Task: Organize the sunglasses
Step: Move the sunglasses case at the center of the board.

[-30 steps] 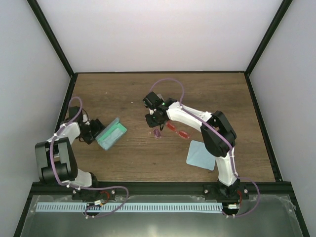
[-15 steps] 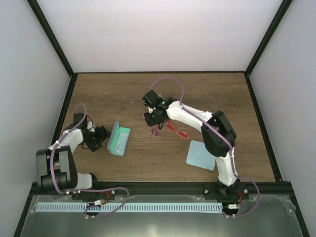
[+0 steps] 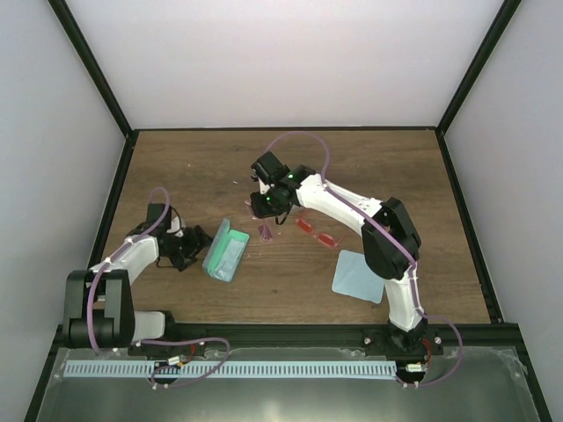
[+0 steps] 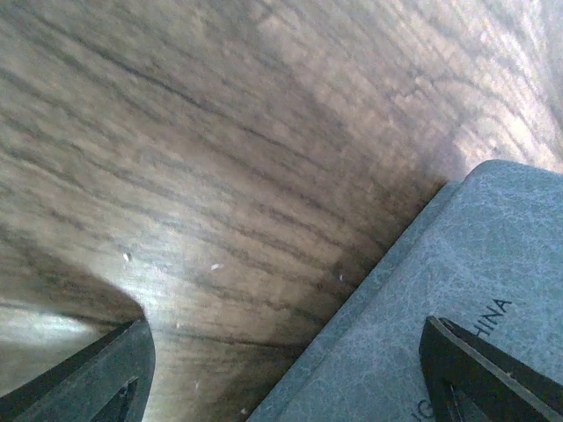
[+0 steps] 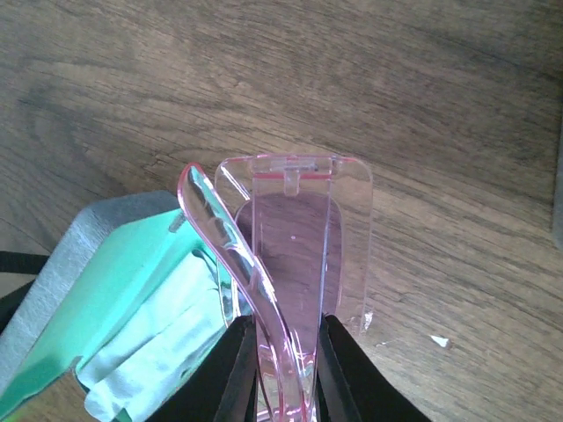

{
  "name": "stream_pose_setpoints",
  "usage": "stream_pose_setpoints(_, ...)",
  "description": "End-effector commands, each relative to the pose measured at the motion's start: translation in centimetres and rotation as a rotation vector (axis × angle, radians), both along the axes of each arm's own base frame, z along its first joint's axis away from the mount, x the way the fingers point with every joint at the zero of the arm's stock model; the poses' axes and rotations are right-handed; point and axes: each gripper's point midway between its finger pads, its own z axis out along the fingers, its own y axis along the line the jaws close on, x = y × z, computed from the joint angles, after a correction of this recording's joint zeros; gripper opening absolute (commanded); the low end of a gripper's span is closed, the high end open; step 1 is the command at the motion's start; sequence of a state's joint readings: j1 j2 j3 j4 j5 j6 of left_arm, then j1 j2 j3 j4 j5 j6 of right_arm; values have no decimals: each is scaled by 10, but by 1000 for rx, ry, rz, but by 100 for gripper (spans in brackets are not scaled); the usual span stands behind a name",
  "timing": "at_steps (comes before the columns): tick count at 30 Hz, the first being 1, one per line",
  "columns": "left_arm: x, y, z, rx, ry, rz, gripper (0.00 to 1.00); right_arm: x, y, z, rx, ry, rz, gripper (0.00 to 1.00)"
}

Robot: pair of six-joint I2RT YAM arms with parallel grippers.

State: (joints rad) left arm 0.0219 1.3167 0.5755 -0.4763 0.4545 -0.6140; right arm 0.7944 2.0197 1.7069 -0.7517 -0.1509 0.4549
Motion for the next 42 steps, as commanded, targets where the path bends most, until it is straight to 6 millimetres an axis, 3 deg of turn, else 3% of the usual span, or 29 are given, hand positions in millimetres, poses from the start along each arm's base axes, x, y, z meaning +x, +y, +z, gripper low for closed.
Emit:
stream_pose_setpoints(1,-23,-8,-5,-15,75,-18,84,-2,11,5,40,40,-21,14)
stream_pose_setpoints(9,-31,-9,8,-13,68,21,84,-7,4,0,64,103,-148,14)
stream_pose_setpoints(15,-20,0,17,34,23,50,85,-22,-1,-17,59,183,-308,13)
stream_pose_setpoints(18,-12,5,17,63,9,61,85,-35,7,-25,18,195,-350,11)
stream_pose_setpoints(21,-10,4,12,63,30,43,84,-43,22,-22,7,196,-365,11)
stream_pose_setpoints(27,-30,11,0,113,82,35,70,-52,36,-16,30,210,-382,10)
stream_pose_setpoints(29,-39,16,-1,144,107,44,59,-52,34,-16,30,209,-386,10)
stream_pose_setpoints(32,-45,13,6,129,108,41,52,-53,33,-17,32,206,-384,10)
stream_pose_setpoints(37,-57,9,13,107,112,39,30,-55,35,-17,42,211,-367,10)
stream_pose_setpoints(42,-78,-4,-5,48,150,32,21,-58,36,-16,51,213,-341,10)
